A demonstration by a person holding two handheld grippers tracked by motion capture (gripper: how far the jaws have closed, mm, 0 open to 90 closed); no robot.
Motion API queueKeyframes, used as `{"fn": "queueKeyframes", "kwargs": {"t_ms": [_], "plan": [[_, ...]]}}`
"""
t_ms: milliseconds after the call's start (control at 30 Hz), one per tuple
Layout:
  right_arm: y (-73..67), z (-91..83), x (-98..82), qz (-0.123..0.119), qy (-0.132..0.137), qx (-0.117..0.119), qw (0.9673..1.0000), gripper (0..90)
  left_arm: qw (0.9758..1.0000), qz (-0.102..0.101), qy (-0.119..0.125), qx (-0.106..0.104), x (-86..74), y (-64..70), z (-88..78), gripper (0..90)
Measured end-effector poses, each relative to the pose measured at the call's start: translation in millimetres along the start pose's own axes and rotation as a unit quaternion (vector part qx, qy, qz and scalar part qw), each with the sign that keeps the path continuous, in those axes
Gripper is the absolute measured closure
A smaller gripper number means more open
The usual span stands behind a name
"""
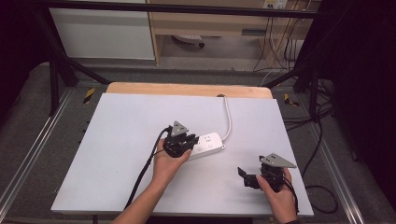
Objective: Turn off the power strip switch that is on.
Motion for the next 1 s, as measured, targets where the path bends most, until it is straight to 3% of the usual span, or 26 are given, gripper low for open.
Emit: {"fn": "queueKeyframes", "kwargs": {"t_ms": [367, 467, 633, 900, 1000], "plan": [[-0.4, 0.0, 0.1, 0.000, 0.000, 0.000, 1.0000, 2.6, 0.9994, -0.009, 0.030, 0.011, 9.4, -21.1, -27.4, 46.3], [-0.5, 0.3, 0.1, -0.001, -0.001, -0.001, 1.0000, 2.6, 0.9994, -0.018, 0.030, 0.004, 8.9, -27.2, -34.1, 39.1], [-0.4, 0.6, 0.0, -0.001, -0.001, -0.001, 1.0000, 2.6, 0.9991, -0.022, 0.034, 0.012, 8.1, -34.6, -43.1, 25.3], [-0.3, 0.3, 0.0, -0.001, -0.001, -0.001, 1.0000, 2.6, 0.9989, -0.019, 0.038, 0.021, 0.4, -43.7, -61.9, 12.9], [0.1, 0.3, 0.0, -0.002, -0.001, -0.001, 1.0000, 2.6, 0.9987, -0.022, 0.040, 0.023, -5.5, -50.3, -74.2, 12.0]]}}
Point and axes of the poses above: each handheld gripper's, and its own axes: z roughly forward along the jaws, x roughly out of its top, y roughly to its right, the point moved 6 cm from there along z, roughly forward along the jaws, and after that the axes turned 1 degree about -z, right-handed, at the moved point
